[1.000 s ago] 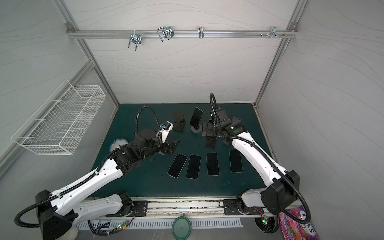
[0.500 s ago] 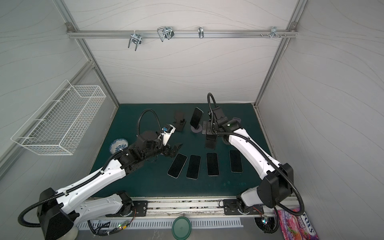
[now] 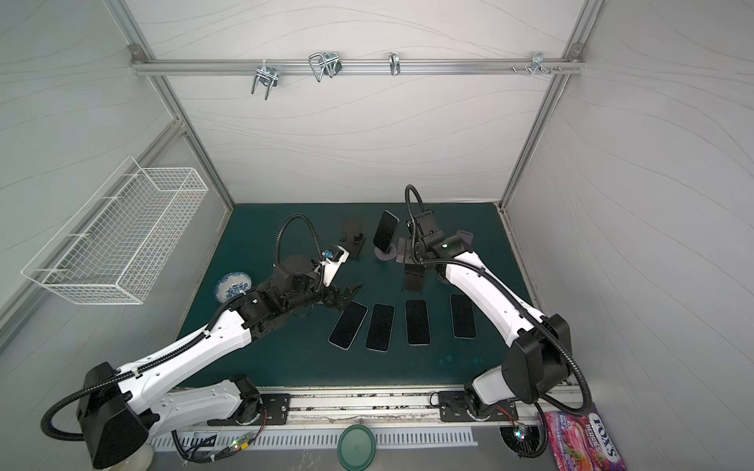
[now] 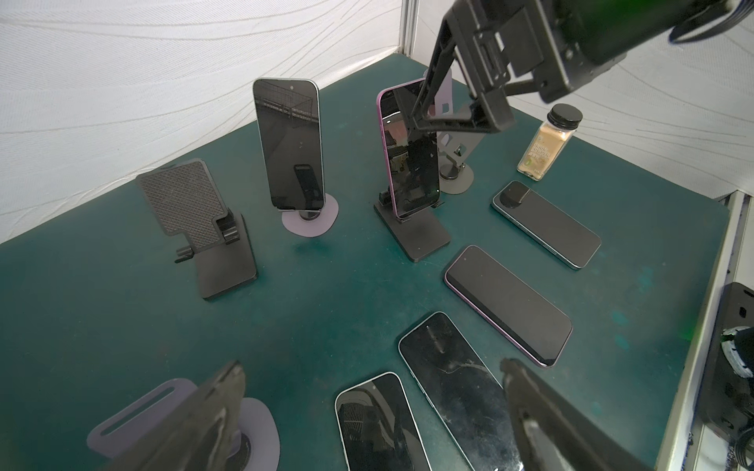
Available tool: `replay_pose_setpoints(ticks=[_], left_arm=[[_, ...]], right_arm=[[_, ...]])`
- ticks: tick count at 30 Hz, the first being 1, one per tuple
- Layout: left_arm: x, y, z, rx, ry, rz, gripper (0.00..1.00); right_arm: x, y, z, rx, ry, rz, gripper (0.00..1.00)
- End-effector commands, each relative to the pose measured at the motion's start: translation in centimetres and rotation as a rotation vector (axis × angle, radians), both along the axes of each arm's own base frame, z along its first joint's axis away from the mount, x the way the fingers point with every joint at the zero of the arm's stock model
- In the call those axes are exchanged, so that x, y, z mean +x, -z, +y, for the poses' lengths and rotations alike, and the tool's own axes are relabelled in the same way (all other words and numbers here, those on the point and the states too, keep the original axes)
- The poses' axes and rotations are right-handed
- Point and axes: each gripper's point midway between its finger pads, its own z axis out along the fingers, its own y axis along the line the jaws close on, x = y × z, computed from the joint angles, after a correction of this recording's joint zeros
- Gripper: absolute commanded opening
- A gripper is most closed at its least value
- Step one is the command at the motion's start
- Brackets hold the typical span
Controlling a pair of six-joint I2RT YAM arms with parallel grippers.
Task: Remove the phone from the phone stand
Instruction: 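Move the right gripper toward the pink-framed phone on the black stand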
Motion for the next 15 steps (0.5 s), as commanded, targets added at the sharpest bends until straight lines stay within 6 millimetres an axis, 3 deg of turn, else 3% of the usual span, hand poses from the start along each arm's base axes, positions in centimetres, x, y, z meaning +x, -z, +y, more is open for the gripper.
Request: replay_pose_setpoints(ticks=[1, 15], left_arm=[[0.2, -1.4, -1.0, -0.036, 0.048, -0.041, 0.99], [-1.3, -1.2, -2.6, -0.042, 0.181, -0.022, 0.99]], right_arm=[[0.3, -0.6, -0.3, 0.013, 0.04, -0.032, 0.99], [1.6, 0.6, 0.1, 0.01, 0.092, -0.002, 0.99]])
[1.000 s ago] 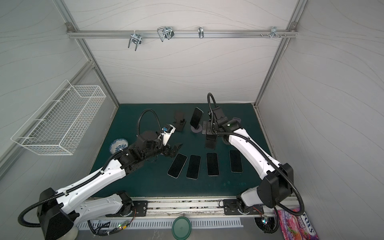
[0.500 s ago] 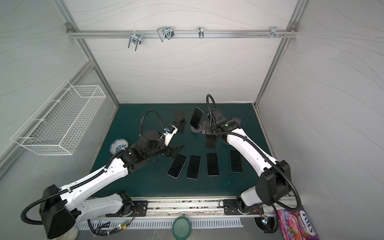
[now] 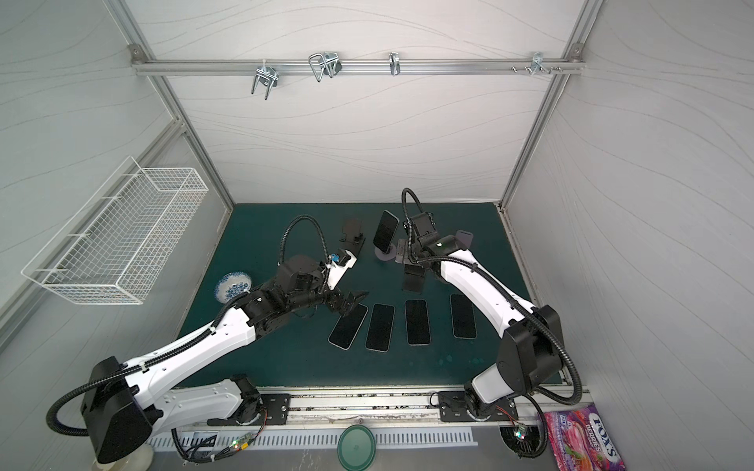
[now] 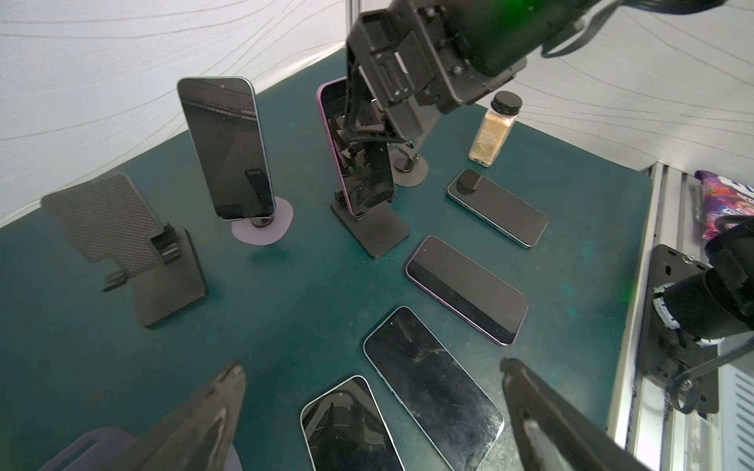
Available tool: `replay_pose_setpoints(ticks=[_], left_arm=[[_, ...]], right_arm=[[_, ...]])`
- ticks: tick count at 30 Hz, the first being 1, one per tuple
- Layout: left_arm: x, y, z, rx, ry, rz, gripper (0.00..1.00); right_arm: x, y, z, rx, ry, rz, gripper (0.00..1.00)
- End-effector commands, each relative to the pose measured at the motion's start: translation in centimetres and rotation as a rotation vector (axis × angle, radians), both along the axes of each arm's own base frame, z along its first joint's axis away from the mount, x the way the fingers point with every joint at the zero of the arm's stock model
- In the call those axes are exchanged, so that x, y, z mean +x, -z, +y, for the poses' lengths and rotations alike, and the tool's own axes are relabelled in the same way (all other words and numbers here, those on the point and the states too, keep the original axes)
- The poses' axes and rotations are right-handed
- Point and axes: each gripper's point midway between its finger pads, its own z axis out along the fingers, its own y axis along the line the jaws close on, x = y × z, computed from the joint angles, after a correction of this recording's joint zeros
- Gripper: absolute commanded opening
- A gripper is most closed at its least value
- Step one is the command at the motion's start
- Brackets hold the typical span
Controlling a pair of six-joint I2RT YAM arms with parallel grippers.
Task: Remove the phone from the phone stand
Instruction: 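Move the right gripper toward the pink-framed phone on the black stand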
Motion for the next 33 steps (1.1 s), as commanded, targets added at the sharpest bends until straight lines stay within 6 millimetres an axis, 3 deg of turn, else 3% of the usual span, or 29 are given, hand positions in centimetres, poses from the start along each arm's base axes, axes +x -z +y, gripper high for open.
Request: replay_pose_setpoints(ticks=[1, 15, 33], left_arm=[[0.1, -1.9, -0.6, -0.034, 0.036, -0.051, 0.99], [0.1, -2.8, -0.1, -0.034, 0.016, -0.066, 0.99], [0.0, -2.9, 0.1, -0.034, 0.015, -0.077, 0.99]], right_arm=[[0.9, -1.2, 0.2, 0.019, 0.037, -0.038, 0.99], [2.1, -1.5, 0.4, -0.026, 0.076, -0.083, 0.99], [2.1, -2.3, 1.3, -0.027, 0.118, -0.166, 0.99]])
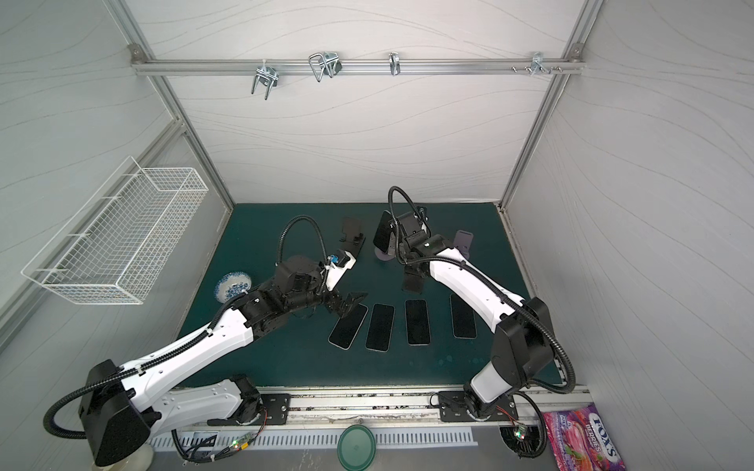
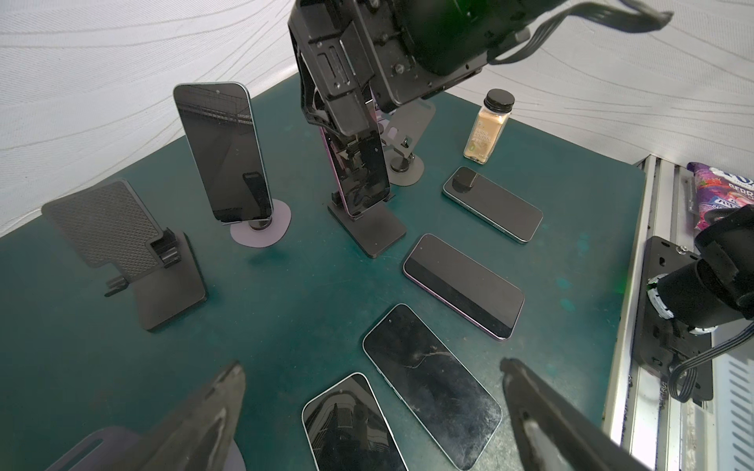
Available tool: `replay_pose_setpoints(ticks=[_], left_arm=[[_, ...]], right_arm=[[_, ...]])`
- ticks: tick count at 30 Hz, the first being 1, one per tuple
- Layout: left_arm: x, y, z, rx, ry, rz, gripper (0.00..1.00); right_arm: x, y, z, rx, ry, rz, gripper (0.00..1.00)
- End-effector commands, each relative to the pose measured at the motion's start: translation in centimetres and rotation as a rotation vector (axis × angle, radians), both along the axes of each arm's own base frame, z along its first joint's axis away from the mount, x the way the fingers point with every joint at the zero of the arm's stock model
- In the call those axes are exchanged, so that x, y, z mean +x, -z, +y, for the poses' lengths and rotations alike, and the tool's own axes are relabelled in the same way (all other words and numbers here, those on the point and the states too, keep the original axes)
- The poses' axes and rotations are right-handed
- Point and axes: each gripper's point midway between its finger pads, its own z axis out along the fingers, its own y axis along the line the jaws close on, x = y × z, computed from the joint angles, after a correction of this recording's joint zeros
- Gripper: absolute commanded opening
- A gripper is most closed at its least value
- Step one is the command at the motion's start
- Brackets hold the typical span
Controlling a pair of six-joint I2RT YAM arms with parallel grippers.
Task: Remove the phone from the phone stand
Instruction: 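Move the right gripper toward the pink-framed phone on the black stand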
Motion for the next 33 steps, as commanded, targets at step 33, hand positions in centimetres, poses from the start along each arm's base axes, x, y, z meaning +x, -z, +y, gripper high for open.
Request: replay_pose_setpoints(ticks=[33], left_arm=[[0.5, -1.8, -0.2, -0.017, 0.005, -0.055, 0.99]], right_arm=[[1.2, 4.8, 0.4, -0.055, 0.035, 0.082, 0.99]])
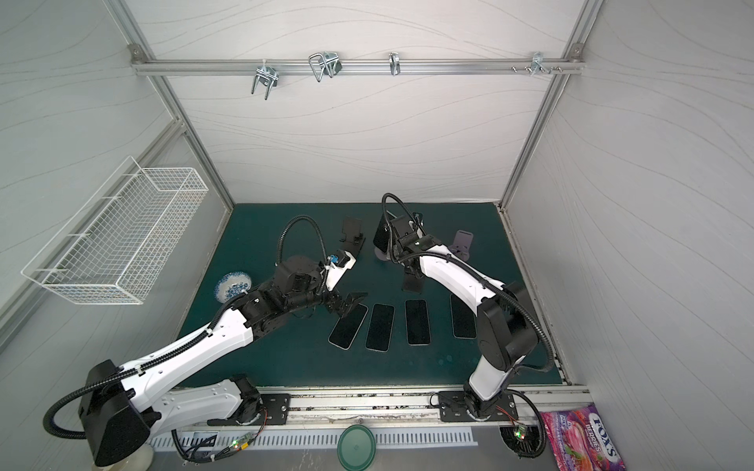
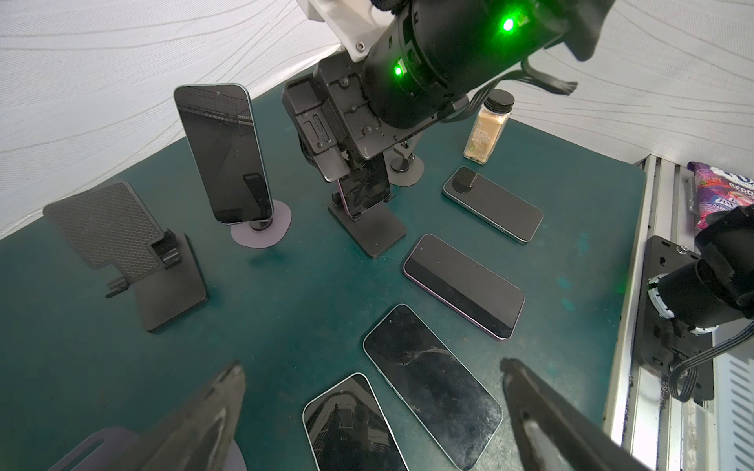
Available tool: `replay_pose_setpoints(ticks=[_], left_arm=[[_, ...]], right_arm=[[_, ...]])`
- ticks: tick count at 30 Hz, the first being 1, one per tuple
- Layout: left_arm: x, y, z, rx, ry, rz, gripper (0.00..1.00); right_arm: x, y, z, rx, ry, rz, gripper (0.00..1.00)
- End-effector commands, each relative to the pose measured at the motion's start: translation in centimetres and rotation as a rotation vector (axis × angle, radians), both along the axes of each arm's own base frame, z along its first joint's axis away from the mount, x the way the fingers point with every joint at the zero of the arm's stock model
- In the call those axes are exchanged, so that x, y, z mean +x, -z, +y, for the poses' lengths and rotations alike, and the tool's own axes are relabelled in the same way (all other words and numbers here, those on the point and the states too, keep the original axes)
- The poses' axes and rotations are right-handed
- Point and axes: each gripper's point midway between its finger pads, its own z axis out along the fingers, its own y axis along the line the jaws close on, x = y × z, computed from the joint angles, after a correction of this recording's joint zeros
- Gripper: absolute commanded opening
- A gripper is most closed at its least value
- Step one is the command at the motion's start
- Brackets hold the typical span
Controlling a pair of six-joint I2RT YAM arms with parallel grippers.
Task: Remove the phone from the phone stand
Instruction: 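Move the right gripper toward the pink-framed phone on the black stand, then lower the right gripper around the top edge of the pink-framed phone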
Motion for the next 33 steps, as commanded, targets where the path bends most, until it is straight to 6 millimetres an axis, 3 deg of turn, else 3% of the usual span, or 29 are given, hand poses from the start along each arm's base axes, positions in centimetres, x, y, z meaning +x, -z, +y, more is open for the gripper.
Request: replay_pose_setpoints(ticks=[1, 21, 33], left_arm=[[0.5, -1.8, -0.2, -0.019, 0.001, -0.054, 0.99], [0.5, -1.4, -0.2, -0.007, 0.004, -0.05, 0.99], [0.4, -1.2, -0.5, -0.002, 0.013, -0.048, 0.99]], right_arm=[[0.4, 0.2, -0.1, -0.002, 0.011, -0.001, 0.99], [0.6, -0.3, -0.1, -0.007, 0.01, -0.002, 0.99], [0.1, -1.5, -1.7, -0.032, 0.045, -0.043, 0.99]])
